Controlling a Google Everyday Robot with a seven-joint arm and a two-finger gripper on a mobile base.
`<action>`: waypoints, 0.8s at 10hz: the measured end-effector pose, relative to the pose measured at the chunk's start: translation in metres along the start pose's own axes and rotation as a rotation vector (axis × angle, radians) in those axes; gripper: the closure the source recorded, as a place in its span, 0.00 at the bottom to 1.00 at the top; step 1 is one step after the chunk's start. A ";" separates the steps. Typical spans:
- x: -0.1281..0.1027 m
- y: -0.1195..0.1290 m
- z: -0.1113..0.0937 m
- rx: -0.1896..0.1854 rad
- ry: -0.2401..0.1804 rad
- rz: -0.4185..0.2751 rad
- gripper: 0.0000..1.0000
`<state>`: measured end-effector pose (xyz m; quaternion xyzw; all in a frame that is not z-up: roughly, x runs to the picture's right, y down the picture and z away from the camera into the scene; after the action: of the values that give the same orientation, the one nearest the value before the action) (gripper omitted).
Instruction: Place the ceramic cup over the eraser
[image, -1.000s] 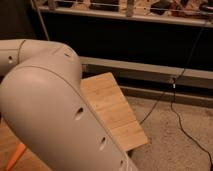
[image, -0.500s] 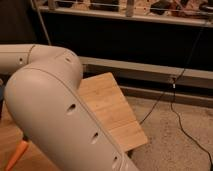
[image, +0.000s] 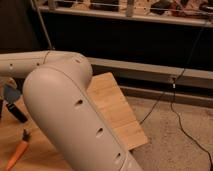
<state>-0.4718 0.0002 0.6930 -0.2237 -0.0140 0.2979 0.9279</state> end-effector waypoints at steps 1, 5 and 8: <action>0.001 0.007 0.008 -0.010 0.005 -0.017 1.00; 0.000 0.026 0.021 -0.044 0.005 -0.075 1.00; -0.001 0.032 0.022 -0.039 0.004 -0.097 1.00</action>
<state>-0.4933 0.0317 0.7000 -0.2416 -0.0287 0.2515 0.9368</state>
